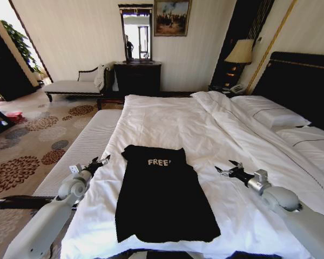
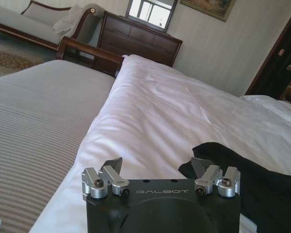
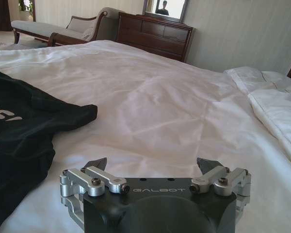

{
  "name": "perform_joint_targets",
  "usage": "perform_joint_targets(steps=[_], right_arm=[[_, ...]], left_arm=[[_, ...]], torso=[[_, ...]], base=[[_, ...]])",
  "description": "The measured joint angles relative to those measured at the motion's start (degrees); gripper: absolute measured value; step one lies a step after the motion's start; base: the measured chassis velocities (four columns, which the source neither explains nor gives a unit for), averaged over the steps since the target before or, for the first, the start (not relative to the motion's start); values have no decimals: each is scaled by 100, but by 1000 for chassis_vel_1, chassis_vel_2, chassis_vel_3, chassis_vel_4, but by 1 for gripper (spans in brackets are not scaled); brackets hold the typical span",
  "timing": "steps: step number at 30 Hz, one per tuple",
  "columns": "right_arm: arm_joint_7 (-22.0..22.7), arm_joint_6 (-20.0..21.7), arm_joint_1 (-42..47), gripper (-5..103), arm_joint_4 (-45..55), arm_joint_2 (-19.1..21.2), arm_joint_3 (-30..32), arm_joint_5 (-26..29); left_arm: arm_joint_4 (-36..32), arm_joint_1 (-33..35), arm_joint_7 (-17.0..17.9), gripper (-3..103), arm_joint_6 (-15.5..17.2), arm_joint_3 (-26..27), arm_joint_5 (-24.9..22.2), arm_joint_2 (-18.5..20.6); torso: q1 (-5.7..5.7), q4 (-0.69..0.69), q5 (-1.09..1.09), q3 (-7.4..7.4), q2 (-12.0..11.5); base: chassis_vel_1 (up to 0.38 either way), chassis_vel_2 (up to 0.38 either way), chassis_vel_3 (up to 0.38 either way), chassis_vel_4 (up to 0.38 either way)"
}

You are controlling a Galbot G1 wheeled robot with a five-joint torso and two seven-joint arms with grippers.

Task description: Fold the clothes on the bed.

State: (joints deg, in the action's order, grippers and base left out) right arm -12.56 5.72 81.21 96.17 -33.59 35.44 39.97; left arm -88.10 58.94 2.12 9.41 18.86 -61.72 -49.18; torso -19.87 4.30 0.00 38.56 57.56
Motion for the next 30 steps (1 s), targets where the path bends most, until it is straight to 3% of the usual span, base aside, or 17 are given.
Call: perform_joint_targets(steps=[4, 6, 9, 20, 30], right_arm=[[39, 9, -77, 100, -103, 64, -23, 51], [45, 11, -88, 100, -116, 71, -33, 59], [53, 18, -158, 100, -165, 87, -108, 78], [53, 25, -237, 100, -232, 125, -182, 148], [51, 51, -271, 100, -204, 216, -180, 326]], left_arm=[[327, -288, -199, 63, 21, -102, -334, -146], [352, -321, -225, 63, 31, -118, -365, -151], [459, -486, -366, 48, 75, -219, -418, -182], [959, -1016, -407, 43, 213, -662, -425, -526], [1338, -1252, -291, 51, 320, -788, -584, -913]], torso=[[0, 1, 0, 0, 0], [0, 1, 0, 0, 0], [0, 1, 0, -1, 0], [1, 2, 0, 0, 0], [1, 0, 0, -1, 0]], base=[[0, 0, 0, 0], [0, 0, 0, 0], [0, 0, 0, 0], [0, 0, 0, 0], [0, 0, 0, 0]])
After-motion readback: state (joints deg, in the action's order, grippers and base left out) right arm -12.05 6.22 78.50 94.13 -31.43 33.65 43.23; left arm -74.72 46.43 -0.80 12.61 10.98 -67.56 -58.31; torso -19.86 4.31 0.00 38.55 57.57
